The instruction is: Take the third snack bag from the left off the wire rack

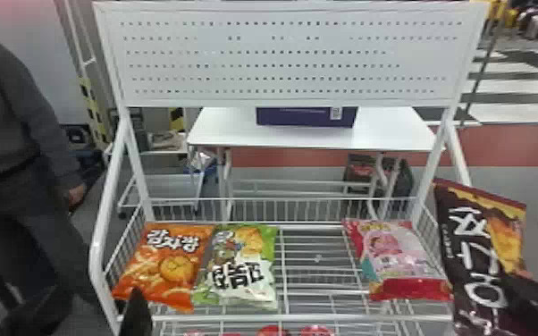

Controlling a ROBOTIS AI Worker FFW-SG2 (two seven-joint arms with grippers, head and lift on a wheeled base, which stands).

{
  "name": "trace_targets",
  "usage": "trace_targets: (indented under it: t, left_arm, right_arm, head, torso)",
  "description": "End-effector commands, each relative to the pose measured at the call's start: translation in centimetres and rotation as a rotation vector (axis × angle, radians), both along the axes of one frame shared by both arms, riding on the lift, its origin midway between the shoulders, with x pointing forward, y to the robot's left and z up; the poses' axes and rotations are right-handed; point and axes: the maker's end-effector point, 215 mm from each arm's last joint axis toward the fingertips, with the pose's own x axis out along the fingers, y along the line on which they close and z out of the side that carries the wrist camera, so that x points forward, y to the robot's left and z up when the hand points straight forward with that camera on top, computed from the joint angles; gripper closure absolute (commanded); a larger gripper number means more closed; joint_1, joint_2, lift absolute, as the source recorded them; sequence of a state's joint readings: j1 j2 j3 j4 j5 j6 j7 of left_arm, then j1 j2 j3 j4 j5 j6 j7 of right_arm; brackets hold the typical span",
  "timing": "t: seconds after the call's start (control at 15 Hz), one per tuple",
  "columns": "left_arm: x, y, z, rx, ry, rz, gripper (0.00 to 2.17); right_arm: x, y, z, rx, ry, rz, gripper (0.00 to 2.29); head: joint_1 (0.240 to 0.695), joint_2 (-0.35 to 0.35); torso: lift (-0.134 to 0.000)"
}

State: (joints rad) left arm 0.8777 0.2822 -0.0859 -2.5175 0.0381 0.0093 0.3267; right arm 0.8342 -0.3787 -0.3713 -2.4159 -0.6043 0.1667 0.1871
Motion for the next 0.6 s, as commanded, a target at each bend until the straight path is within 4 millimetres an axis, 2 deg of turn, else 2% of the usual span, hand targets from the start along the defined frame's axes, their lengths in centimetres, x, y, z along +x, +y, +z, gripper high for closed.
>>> trace_targets:
  t: [0.0,0.53]
  left_arm:
    - [-0.03,-0.01,0.06,0.001,-0.001,0.000,0.14]
    - [0.09,0.09,-0.12,0.002,0.002,0.001,0.14]
  right_arm:
    - [-0.02,0.17,-0.01,-0.002,-0.001,0.005,2.24]
    - [0.07,0.26,0.14,-0.009,-0.006,0.010,2.24]
  head:
    - [0.499,0.000]
    - [0.499,0.000]
  torso:
    - [0.000]
    - [0.000]
